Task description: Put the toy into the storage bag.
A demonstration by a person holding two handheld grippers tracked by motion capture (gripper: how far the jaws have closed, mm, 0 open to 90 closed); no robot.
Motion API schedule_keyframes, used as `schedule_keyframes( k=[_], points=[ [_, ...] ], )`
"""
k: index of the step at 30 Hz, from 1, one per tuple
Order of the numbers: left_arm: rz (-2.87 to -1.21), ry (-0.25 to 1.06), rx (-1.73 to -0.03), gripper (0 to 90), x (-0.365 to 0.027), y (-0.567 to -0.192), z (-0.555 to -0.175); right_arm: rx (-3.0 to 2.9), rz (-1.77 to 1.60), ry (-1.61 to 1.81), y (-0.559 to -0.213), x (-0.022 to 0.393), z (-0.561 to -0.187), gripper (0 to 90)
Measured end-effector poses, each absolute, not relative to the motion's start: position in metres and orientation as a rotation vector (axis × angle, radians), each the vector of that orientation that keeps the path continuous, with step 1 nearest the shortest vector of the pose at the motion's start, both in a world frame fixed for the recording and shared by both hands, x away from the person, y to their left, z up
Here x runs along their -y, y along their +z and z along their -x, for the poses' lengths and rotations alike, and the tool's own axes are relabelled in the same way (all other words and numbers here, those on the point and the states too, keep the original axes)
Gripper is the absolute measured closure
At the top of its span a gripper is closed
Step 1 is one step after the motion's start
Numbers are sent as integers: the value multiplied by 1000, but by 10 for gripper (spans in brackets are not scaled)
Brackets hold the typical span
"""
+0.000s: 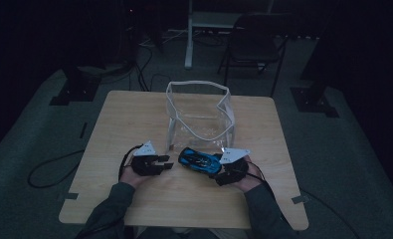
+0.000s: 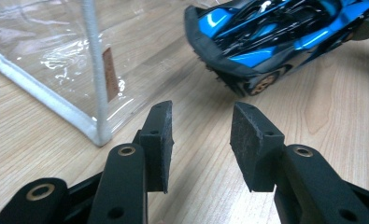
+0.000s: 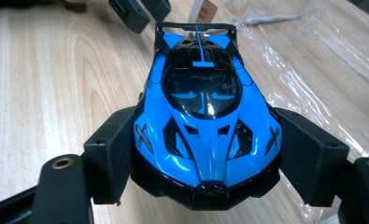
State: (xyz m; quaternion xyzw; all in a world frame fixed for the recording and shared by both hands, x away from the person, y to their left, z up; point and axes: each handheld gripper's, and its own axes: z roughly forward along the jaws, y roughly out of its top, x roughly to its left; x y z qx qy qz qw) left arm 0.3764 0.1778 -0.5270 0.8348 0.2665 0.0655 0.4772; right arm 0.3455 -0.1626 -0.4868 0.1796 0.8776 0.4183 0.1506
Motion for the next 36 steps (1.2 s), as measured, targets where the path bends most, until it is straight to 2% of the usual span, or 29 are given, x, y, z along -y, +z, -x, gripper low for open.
schedule_keyframes(
  k=[36],
  points=[
    [-2000, 184, -687, 591, -190, -525, -378, -2395, -406, 1388, -431, 168, -320, 260]
  ],
)
